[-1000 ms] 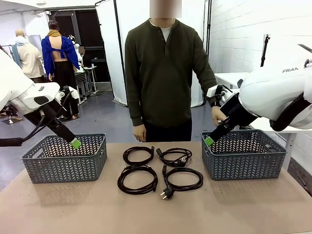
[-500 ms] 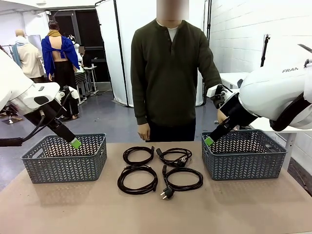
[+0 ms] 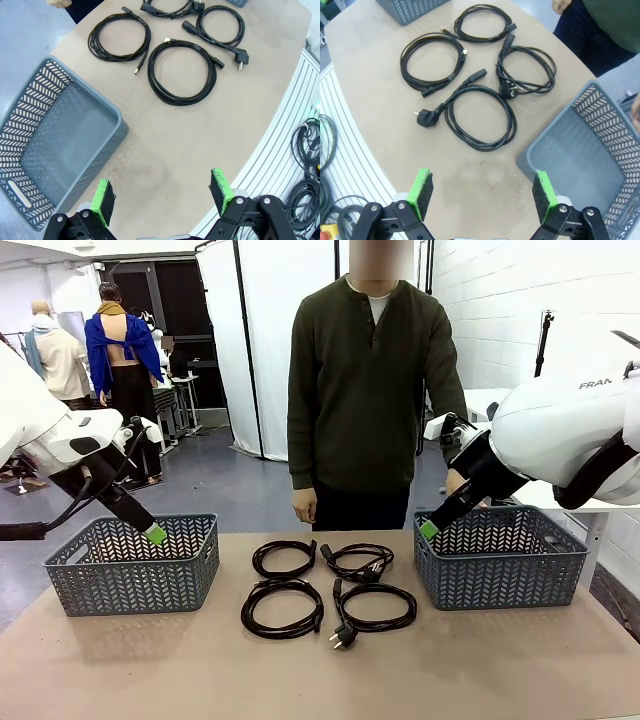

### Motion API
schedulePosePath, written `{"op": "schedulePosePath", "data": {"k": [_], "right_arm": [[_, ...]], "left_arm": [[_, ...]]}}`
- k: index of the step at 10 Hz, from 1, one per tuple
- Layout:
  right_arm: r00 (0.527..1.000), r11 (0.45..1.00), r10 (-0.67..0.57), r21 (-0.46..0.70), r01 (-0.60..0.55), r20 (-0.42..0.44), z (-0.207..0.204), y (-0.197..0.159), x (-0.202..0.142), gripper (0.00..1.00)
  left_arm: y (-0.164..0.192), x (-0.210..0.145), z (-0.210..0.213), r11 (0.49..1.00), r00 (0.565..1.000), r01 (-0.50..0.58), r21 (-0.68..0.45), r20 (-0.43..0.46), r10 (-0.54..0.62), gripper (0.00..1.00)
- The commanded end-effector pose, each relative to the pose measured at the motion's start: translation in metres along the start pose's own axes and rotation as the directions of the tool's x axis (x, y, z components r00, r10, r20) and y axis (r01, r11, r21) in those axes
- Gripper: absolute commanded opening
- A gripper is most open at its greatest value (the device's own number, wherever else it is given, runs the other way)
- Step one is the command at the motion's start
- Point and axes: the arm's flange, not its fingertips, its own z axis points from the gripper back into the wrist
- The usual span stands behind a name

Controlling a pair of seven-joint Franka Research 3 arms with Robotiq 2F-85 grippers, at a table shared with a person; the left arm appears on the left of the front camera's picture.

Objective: Organize the cables according to human instructions.
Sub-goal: Pick up a bundle of cables and place it in the basket indicated by the human.

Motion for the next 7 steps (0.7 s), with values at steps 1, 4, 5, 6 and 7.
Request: {"op": "schedulePosePath", "data": {"k": [1, 4, 5, 6, 7], "right_arm": [[1.000, 1.000, 0.003, 0.006, -0.003, 0.001, -0.0007, -0.0003, -0.0003, 1.00], [1.000, 1.000, 0.003, 0.006, -0.003, 0.001, -0.0007, -0.0003, -0.0003, 1.00], [1.000, 1.000, 0.003, 0.006, -0.003, 0.001, -0.0007, -0.0003, -0.0003, 1.00], [1.000, 1.000, 0.003, 0.006, -0.003, 0.001, -0.0007, -0.0003, -0.0003, 1.00], [1.000, 1.000, 0.000, 0.000, 0.000, 0.000, 0.0000, 0.0000, 0.0000, 1.00]], "left_arm": [[0.0006, -0.0017, -0.0006, 1.000, 1.000, -0.001, -0.014, 0.017, 0.001, 1.00], [0.0006, -0.0017, -0.0006, 1.000, 1.000, -0.001, -0.014, 0.017, 0.001, 1.00], [0.0006, -0.0017, -0.0006, 1.000, 1.000, -0.001, -0.014, 0.017, 0.001, 1.00], [0.0006, -0.0017, -0.0006, 1.000, 1.000, -0.001, -0.014, 0.017, 0.001, 1.00], [0.0006, -0.0017, -0.0006, 1.000, 1.000, -0.001, -0.014, 0.017, 0.001, 1.00]]}}
